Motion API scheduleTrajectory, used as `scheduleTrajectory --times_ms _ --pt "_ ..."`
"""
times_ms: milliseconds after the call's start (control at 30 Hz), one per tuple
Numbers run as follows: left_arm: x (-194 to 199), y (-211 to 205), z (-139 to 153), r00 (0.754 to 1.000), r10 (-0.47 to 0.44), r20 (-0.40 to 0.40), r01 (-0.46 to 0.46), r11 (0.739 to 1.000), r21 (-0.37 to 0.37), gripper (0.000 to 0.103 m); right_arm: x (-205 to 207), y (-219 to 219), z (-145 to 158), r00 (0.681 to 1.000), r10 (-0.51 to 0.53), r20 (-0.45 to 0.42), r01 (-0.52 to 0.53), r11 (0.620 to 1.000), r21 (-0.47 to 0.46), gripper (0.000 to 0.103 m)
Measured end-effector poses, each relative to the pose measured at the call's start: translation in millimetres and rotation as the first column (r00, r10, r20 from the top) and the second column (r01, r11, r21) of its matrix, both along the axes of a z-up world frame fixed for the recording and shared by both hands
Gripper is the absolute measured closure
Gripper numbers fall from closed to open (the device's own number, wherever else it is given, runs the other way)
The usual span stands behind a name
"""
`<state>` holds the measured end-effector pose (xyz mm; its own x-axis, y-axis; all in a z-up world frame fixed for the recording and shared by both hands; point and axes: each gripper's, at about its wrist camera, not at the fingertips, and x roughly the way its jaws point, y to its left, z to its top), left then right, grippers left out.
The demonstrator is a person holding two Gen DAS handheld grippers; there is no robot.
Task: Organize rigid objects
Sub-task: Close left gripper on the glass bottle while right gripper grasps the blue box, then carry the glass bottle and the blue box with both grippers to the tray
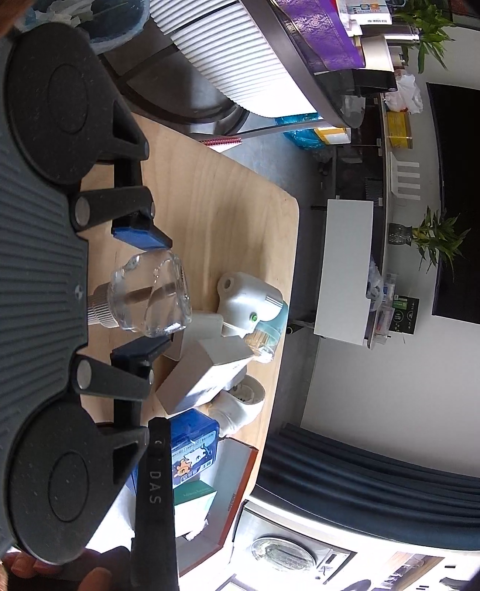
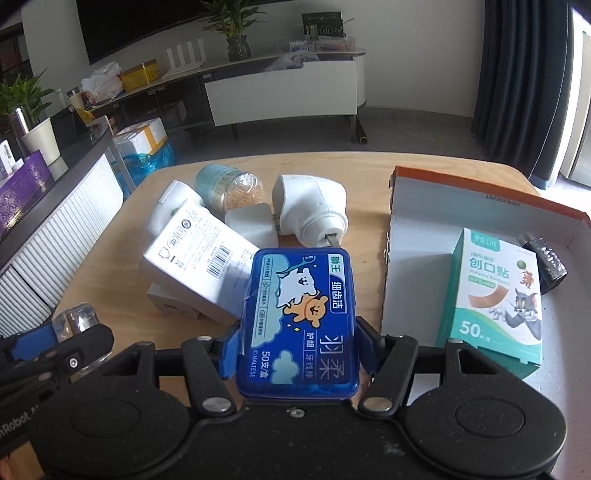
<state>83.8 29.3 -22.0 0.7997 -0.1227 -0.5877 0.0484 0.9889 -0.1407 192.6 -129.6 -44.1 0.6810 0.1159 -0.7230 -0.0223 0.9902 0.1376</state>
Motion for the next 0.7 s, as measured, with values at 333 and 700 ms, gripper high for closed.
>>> scheduleTrajectory --times_ms 333,700 --pt "-15 -18 24 0.997 -0.045 0.062 0.045 0.999 0.001 0.053 -48 -23 42 0.993 0.026 0.118 -0.031 0.998 0.045 0.029" --pt "-26 -43 42 0.991 -0.099 0.090 0.098 0.995 0.016 0.053 -82 -43 69 0.982 0.000 0.188 -0.006 0.999 0.033 0.029"
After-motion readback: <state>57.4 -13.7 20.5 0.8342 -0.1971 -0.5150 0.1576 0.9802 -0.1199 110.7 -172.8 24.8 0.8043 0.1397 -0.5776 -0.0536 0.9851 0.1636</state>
